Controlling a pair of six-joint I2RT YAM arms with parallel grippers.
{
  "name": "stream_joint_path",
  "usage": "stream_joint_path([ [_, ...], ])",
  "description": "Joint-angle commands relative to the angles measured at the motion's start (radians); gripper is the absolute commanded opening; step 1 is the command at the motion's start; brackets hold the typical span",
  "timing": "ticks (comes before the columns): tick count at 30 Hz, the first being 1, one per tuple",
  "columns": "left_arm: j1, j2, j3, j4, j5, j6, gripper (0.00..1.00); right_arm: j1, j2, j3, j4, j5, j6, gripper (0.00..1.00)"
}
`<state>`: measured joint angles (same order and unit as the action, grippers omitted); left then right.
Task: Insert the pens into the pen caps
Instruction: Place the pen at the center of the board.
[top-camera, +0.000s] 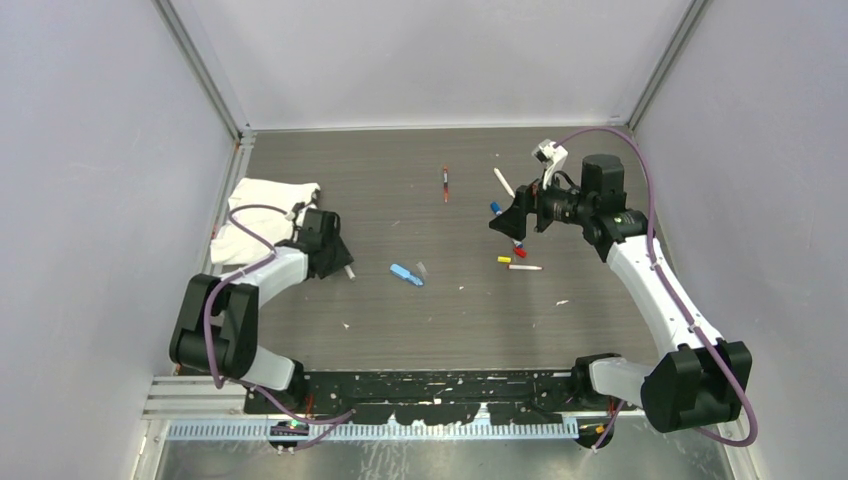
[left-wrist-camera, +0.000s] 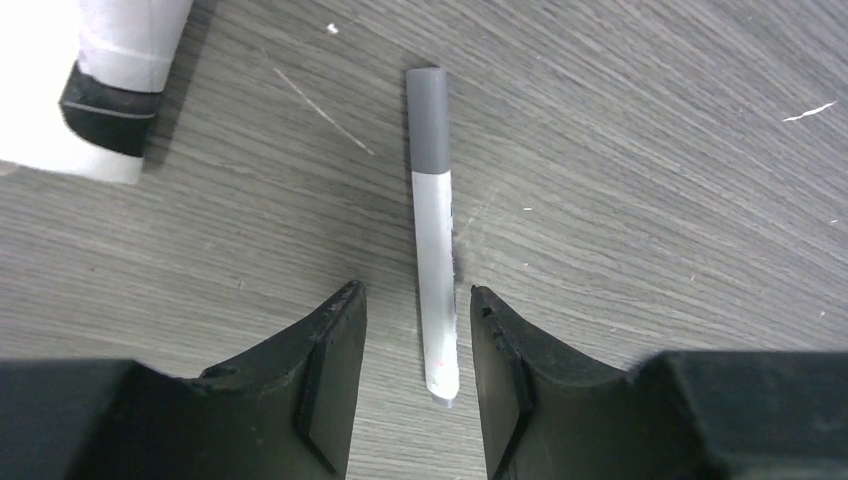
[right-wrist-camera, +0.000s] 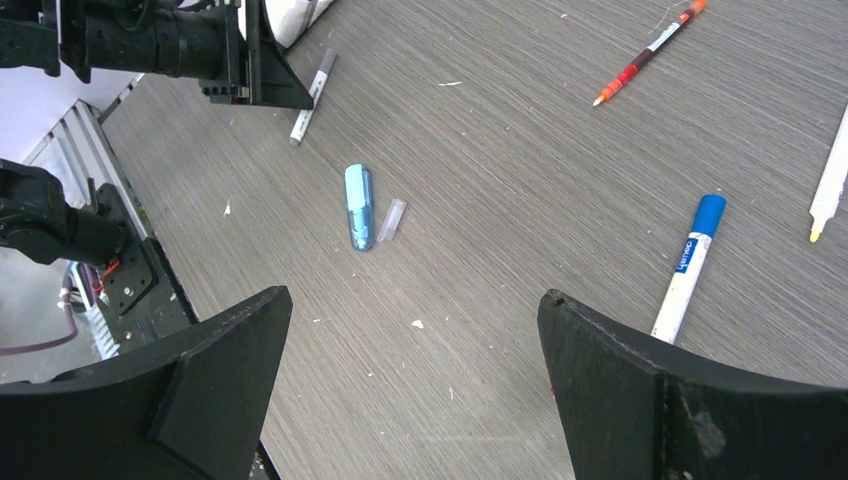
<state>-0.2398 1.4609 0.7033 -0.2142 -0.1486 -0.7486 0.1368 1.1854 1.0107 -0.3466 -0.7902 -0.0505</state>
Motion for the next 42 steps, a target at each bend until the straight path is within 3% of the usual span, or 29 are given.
stream_joint_path([
  [1,0.008,-0.068,0.005,-0.062,-0.039,-0.021,0.45,-0.009,0.000,0.002,0.011,-0.011,-0.003,1.00],
  [8,0.008,-0.269,-0.036,-0.065,0.013,0.010,0.44,-0.020,0.001,-0.003,0.017,-0.002,-0.007,1.00],
  [13,0.008,-0.456,-0.109,0.024,0.140,0.072,0.47,-0.028,0.001,-0.007,0.021,-0.011,-0.010,1.00],
  [16,0.008,-0.576,-0.179,0.106,0.232,0.080,0.56,-0.033,0.000,-0.009,0.023,-0.019,-0.015,1.00],
  [22,0.008,-0.796,-0.306,0.279,0.333,0.043,0.85,-0.040,-0.002,-0.011,0.024,-0.041,-0.024,1.00],
  [24,0.008,-0.830,-0.342,0.345,0.375,0.022,0.89,-0.044,-0.002,-0.012,0.024,-0.054,-0.029,1.00],
  [30,0.008,-0.757,-0.363,0.500,0.584,-0.040,0.87,-0.049,0.009,-0.036,0.055,-0.131,-0.009,1.00],
  [34,0.005,-0.622,-0.349,0.597,0.706,-0.133,0.80,-0.050,0.048,-0.003,-0.102,-0.247,-0.172,1.00],
  [38,-0.062,-0.506,-0.339,0.634,0.682,-0.152,0.76,-0.050,0.069,0.024,-0.237,-0.169,-0.348,0.97],
  [42,-0.207,-0.443,-0.287,0.531,0.510,-0.074,0.75,-0.050,0.122,0.049,-0.307,-0.041,-0.430,0.88],
])
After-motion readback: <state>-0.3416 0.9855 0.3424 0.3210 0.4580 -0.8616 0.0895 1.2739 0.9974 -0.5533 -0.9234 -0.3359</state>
